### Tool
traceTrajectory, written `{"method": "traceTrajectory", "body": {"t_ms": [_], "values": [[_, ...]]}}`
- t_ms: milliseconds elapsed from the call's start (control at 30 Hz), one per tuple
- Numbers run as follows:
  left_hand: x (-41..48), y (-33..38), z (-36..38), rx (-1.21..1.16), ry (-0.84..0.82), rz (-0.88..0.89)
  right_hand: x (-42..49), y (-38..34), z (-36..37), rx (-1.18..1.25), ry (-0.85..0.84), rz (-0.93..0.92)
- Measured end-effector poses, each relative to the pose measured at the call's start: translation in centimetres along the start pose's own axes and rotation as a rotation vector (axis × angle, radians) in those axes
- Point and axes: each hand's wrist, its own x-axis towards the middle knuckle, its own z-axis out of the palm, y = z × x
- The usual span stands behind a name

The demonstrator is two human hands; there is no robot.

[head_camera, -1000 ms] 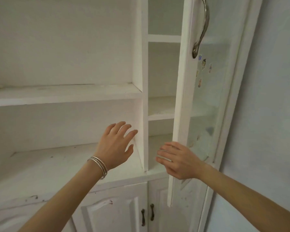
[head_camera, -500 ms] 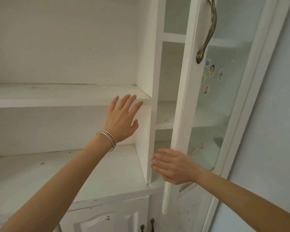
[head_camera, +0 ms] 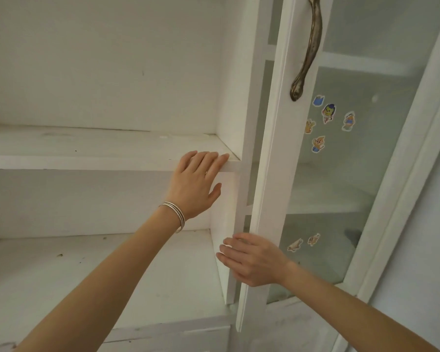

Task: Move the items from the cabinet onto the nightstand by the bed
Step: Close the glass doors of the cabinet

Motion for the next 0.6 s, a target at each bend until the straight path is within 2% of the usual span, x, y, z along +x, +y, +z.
{"method": "traceTrajectory", "body": {"t_ms": [300, 600], "values": [[-0.2, 0.2, 0.5, 0.032, 0.067, -0.003, 0.7, 0.8, 1.7, -0.028, -0.038, -0.001], [-0.1, 0.4, 0.2, 0.02, 0.051, -0.013, -0.1, 0.9, 1.5, -0.127, -0.075, 0.015]]}}
